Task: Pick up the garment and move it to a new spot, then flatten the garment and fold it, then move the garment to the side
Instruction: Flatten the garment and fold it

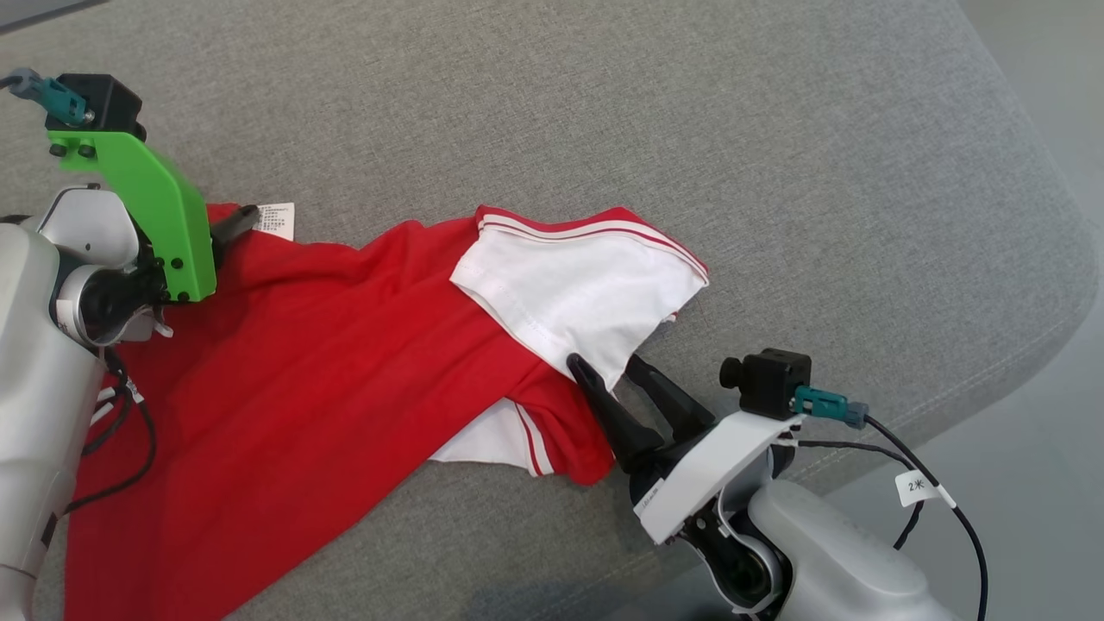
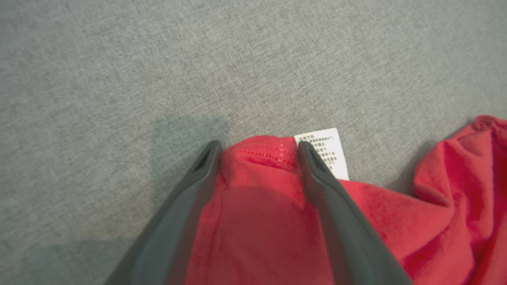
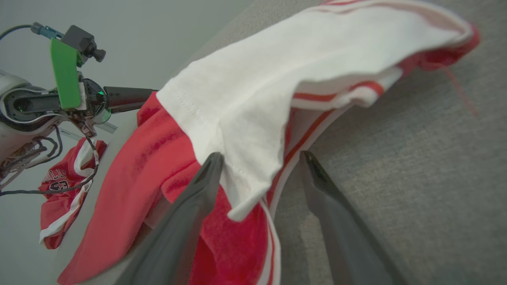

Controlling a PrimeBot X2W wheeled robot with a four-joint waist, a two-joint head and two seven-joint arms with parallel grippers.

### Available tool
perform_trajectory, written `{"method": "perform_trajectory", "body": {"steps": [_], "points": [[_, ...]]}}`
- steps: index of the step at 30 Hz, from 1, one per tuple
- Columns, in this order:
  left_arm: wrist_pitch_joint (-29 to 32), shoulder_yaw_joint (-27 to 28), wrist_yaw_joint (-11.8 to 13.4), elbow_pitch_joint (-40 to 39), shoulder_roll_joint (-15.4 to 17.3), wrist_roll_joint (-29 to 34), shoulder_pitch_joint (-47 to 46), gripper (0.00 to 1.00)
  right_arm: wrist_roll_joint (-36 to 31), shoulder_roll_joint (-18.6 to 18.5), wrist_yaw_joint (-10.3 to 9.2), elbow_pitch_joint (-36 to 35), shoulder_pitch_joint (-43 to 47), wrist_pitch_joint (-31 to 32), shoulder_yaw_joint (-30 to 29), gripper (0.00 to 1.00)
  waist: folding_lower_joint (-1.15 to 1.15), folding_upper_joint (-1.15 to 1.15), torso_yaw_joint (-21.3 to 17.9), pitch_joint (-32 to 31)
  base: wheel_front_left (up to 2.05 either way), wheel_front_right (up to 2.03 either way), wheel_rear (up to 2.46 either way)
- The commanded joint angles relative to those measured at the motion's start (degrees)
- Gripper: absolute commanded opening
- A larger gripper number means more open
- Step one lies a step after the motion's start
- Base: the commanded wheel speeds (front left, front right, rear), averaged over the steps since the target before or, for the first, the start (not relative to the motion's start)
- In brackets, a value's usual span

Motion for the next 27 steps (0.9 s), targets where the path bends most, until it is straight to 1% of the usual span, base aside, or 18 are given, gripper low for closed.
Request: {"method": "perform_trajectory", "body": {"steps": [1,2,3,4,5,6,7,8,12,19,24,27], "points": [[0.3,-0.4,-0.1,0.9,0.1,0.0,-0.8,1.00,0.6,-0.3,0.00,0.1,-1.0,-0.4,0.6,1.00,0.00,0.00,-0.2,0.3,0.00,0.00,0.00],[0.7,-0.7,-0.1,1.2,-0.1,-0.2,-0.9,1.00,0.7,-0.4,0.00,-0.1,-1.2,-0.5,0.9,1.00,0.00,0.00,-0.1,0.3,0.00,0.00,0.00],[0.9,-0.9,-0.2,1.5,-0.3,-0.4,-0.9,1.00,1.0,-0.6,0.00,-0.2,-1.3,-0.6,1.2,0.95,0.00,0.00,-0.1,0.3,0.00,0.00,0.00],[1.5,-1.3,-0.2,1.7,-0.4,-0.8,-1.2,0.64,1.3,-0.8,0.00,-0.4,-1.4,-0.6,1.7,0.49,0.00,0.00,0.1,0.2,0.00,0.00,0.00],[1.6,-1.5,-0.2,1.7,-0.5,-1.1,-1.3,0.44,1.5,-1.0,0.00,-0.5,-1.5,-0.6,1.8,0.32,0.00,0.00,0.2,0.1,0.00,0.00,0.00],[1.9,-1.7,-0.2,1.8,-0.5,-1.3,-1.4,0.29,1.4,-1.1,0.00,-0.5,-1.5,-0.6,2.0,0.12,0.00,0.00,0.3,0.0,0.00,0.00,0.00],[2.1,-1.8,-0.2,1.8,-0.6,-1.5,-1.4,0.05,1.4,-1.2,0.00,-0.7,-1.5,-0.6,1.9,0.00,0.00,0.00,0.4,-0.2,0.00,0.00,0.00],[2.2,-2.0,-0.2,1.7,-0.7,-1.7,-1.4,0.00,1.4,-1.2,0.00,-0.8,-1.5,-0.6,1.8,0.00,0.00,0.00,0.5,-0.3,0.00,0.00,0.00],[1.9,-2.7,-0.2,0.4,-0.8,-2.6,-1.3,0.00,0.9,-1.5,0.00,-1.2,-1.0,-0.6,1.3,0.00,0.00,0.00,0.8,-0.9,0.00,0.00,0.00],[-1.4,-3.0,-0.2,-1.5,-0.6,-5.2,-0.6,0.00,0.8,-2.5,0.00,-2.7,0.7,-0.7,-0.1,0.00,0.00,0.00,1.7,-3.3,0.00,0.00,0.00],[-5.3,-2.9,-0.2,-2.8,-0.9,-7.1,0.5,0.00,2.8,-3.8,0.00,-6.8,2.4,-0.6,-2.5,0.00,0.00,0.00,3.3,-6.8,0.00,0.00,0.00],[-8.2,-2.4,-0.2,-3.5,-1.1,-8.9,1.1,0.00,4.5,-5.0,0.01,-10.4,3.7,-0.6,-5.1,0.00,0.00,0.00,4.6,-9.4,0.00,0.00,0.00]]}}
